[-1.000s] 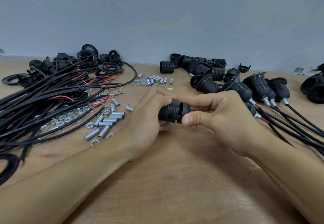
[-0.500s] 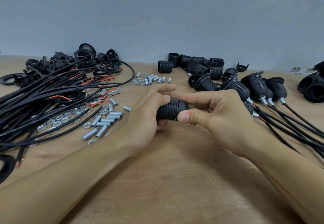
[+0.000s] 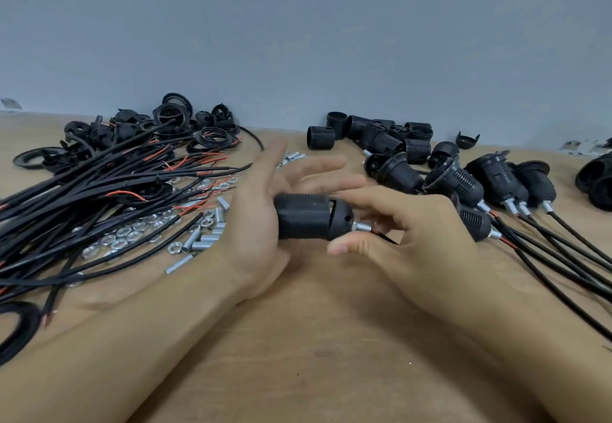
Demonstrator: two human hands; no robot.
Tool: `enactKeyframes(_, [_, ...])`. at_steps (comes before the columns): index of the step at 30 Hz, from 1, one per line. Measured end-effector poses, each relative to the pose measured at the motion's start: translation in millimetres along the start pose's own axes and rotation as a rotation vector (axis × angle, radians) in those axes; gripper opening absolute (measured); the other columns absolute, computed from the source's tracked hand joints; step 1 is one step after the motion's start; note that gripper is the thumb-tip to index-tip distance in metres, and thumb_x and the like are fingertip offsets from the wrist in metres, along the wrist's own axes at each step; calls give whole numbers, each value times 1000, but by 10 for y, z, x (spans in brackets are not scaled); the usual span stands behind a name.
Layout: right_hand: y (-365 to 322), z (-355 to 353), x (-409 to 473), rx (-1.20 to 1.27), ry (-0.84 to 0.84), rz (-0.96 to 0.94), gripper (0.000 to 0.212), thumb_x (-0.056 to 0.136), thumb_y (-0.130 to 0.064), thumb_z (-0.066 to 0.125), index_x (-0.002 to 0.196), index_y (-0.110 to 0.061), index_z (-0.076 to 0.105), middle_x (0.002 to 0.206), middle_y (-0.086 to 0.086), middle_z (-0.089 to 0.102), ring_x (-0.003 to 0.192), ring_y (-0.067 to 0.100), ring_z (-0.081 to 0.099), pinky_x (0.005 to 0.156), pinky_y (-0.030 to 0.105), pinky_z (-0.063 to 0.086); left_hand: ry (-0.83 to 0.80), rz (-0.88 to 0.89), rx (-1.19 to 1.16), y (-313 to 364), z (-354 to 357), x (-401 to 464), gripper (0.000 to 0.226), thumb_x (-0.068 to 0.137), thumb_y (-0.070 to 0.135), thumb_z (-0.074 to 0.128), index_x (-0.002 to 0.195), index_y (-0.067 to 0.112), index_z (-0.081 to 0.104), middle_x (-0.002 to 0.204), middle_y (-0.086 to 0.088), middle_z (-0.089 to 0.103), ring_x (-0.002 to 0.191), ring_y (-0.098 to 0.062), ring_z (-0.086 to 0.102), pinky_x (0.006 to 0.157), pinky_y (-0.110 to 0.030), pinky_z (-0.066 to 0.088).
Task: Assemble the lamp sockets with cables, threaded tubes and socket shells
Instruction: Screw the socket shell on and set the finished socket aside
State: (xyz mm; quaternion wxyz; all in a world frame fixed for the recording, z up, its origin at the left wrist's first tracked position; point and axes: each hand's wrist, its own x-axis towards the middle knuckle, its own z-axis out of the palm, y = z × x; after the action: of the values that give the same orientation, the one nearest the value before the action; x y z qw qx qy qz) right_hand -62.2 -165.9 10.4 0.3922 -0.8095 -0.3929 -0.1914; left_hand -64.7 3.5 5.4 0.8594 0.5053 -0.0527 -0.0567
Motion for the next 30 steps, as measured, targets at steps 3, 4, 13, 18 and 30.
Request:
enactKeyframes(3, [50,5,-29,-123,35,-99,34,78,-17,77,110,-10,73,98,-13,74,79,-7,61,72,10,46,-106,-6,-89,17,-12,-23,90,84,74,31,130,1,56,124,-24,66,116,-37,64,95,-45,55])
enactKeyframes(4, [57,21,-37,-169,77,-148,34,77,-16,77,109,-5,74,89,-1,74,76,2,65,69,21,51,-124,-24,-139,27,-23,-28,96,82,79,28,131,1,56,126,-24,65,118,-37,63,97,-46,53])
enactKeyframes(13, [111,77,-118,-314,77,-347,24,94,-3,62,114,9,68,76,6,68,78,12,59,67,37,55,-156,-14,202,-11,-25,-61,103,72,83,16,131,10,58,123,-11,69,116,-30,65,96,-44,49])
enactKeyframes(18, [106,113,-157,-368,5,-401,28,94,1,60,119,14,62,86,15,69,83,38,66,70,45,56,-181,-35,223,-11,-20,-123,105,69,84,16,133,13,58,125,-10,69,110,-26,68,83,-33,56])
enactKeyframes(30, [106,205,-128,-374,77,-333,37,87,-6,71,121,7,64,93,10,71,89,22,66,75,34,57,-22,8,174,56,-11,-61,102,68,82,21,123,6,63,113,-16,73,107,-30,70,98,-51,51])
